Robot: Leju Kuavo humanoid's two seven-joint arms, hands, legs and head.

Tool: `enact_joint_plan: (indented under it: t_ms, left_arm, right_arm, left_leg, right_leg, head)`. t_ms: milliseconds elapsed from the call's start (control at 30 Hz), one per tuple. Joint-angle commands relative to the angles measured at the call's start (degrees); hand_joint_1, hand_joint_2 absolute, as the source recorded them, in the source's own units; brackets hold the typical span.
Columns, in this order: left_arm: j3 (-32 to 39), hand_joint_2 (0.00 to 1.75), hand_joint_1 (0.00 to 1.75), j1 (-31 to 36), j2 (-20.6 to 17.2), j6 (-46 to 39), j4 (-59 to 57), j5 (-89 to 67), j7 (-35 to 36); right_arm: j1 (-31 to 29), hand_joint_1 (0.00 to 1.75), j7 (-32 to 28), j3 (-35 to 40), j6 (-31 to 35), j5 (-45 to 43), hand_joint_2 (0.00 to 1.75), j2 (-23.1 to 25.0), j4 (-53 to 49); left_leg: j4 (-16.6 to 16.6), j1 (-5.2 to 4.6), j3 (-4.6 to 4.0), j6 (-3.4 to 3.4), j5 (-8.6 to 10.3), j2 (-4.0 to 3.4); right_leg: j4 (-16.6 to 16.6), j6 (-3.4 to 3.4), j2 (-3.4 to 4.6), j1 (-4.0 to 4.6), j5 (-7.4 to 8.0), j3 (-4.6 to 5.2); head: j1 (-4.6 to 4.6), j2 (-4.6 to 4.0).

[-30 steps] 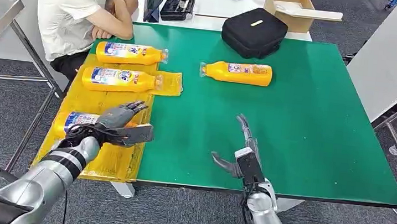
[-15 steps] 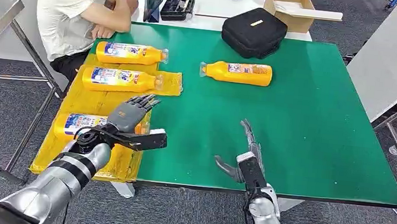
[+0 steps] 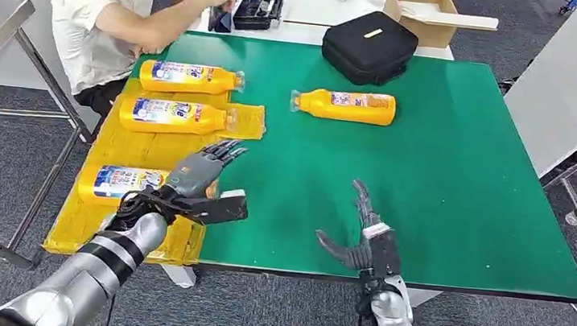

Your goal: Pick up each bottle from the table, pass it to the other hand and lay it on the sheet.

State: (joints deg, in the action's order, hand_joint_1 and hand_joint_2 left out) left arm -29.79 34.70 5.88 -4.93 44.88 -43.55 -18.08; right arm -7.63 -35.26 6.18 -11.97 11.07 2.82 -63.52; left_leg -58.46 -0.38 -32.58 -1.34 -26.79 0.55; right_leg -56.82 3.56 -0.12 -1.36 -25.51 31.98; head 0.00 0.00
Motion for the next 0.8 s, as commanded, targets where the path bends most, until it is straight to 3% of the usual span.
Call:
enact_joint_plan:
  t_ms: [33, 67, 100, 133, 200, 367, 467, 600, 800]
  left_arm:
    - [2.81, 1.75, 0.00, -14.53, 2.22, 5.04, 21.48, 23.91, -6.75]
    - [2.42, 1.75, 0.00, -16.94, 2.55, 2.04, 24.45, 25.07, -6.73]
    - [1.59, 1.75, 0.00, -18.01, 2.79, 0.11, 25.99, 25.07, -6.48]
    - [1.69, 1.75, 0.00, -19.72, 3.77, -0.85, 27.72, 27.63, -6.91]
    - [1.40, 1.75, 0.00, -23.62, 5.63, 0.44, 30.13, 36.69, -6.63]
    - [-2.80, 1.75, 0.00, -26.93, 7.15, -2.74, 28.51, 44.76, -6.54]
    - [-4.88, 1.75, 0.00, -25.67, 7.43, -3.25, 28.04, 49.33, -6.59]
    - [-4.72, 1.75, 0.00, -24.29, 7.92, -6.60, 28.01, 49.02, -6.79]
    - [-4.34, 1.75, 0.00, -23.54, 8.33, -11.84, 28.12, 44.14, -8.03]
  right_arm:
    - [2.09, 0.00, 7.52, -8.95, 4.52, -7.58, 0.00, 4.56, -7.36]
    - [3.05, 0.00, 3.79, -7.04, 10.64, -3.76, 0.00, 4.56, -11.38]
    - [3.62, 0.00, 1.60, -5.53, 14.96, 0.51, 1.75, 3.87, -13.89]
    - [4.04, 0.00, -0.02, -3.50, 22.04, 7.96, 1.75, 2.55, -16.15]
    - [4.78, 0.00, 2.42, -2.02, 28.21, 14.86, 1.75, 0.15, -19.25]
    - [3.03, 0.00, 10.07, 0.83, 32.38, 30.87, 1.75, -9.05, -12.70]
    - [0.00, 0.00, 13.98, 2.81, 38.98, 44.37, 1.75, -13.03, -5.55]
    - [-2.54, 0.00, 17.76, 6.10, 36.78, 49.50, 1.75, -14.82, -2.49]
    - [-3.09, 0.00, 20.88, 8.25, 30.35, 49.82, 1.75, -17.07, -0.13]
  left_leg:
    - [0.02, 0.04, 0.07, 0.08, -0.04, -0.10]
    - [0.04, 0.02, 0.08, 0.08, -0.06, -0.17]
    - [0.01, 0.07, 0.12, 0.13, -0.12, -0.31]
    - [0.00, 0.01, 0.06, 0.10, -0.10, -0.22]
    - [-0.04, 0.05, 0.04, 0.12, -0.12, -0.19]
    - [0.06, 0.03, 0.07, 0.02, -0.04, -0.02]
    - [0.01, 0.00, -0.03, 0.00, -0.02, 0.02]
    - [-0.03, 0.06, -0.04, 0.08, 0.00, -0.19]
    - [0.01, 0.01, 0.00, 0.03, 0.02, -0.04]
  right_leg:
    - [0.05, -0.16, 0.07, 0.06, 0.00, -0.07]
    - [0.03, -0.15, 0.13, 0.04, -0.01, -0.04]
    - [0.02, -0.22, 0.26, 0.09, -0.02, -0.05]
    - [-0.02, -0.17, 0.18, 0.04, -0.04, 0.00]
    - [-0.02, -0.21, 0.13, 0.07, -0.05, -0.01]
    - [0.17, -0.09, -0.03, 0.06, 0.01, -0.09]
    - [0.12, -0.07, -0.05, 0.02, 0.03, 0.01]
    - [0.18, -0.19, 0.14, 0.10, 0.18, -0.01]
    - [0.13, -0.05, 0.00, 0.04, 0.12, -0.02]
  head:
    - [0.00, 0.00]
    - [0.00, 0.00]
    - [0.00, 0.00]
    - [0.00, 0.00]
    - [0.00, 0.00]
    - [0.00, 0.00]
    - [0.00, 0.00]
    - [0.00, 0.00]
    - [-0.04, 0.00]
